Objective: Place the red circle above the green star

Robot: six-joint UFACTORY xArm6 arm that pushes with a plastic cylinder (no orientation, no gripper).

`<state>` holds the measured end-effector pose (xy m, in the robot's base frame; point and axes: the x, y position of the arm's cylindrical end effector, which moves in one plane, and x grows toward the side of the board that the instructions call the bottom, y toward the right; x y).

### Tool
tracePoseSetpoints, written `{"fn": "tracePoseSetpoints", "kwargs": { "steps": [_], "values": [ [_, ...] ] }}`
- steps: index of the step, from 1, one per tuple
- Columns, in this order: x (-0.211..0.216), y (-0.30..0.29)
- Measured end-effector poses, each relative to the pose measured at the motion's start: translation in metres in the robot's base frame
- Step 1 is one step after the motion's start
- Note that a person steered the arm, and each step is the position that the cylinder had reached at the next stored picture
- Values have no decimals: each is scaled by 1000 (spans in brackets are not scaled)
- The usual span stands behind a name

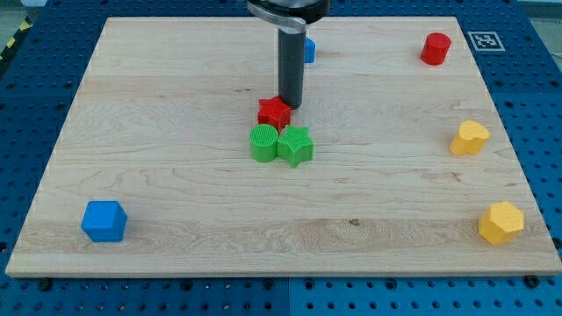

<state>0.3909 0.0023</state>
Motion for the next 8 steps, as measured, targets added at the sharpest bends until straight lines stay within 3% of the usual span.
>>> {"fn": "tracePoseSetpoints", "kwargs": {
  "steps": [3,5,7,8],
  "values": [
    [0,-21],
    [0,91],
    [-7,241],
    [-70,287]
  ]
}}
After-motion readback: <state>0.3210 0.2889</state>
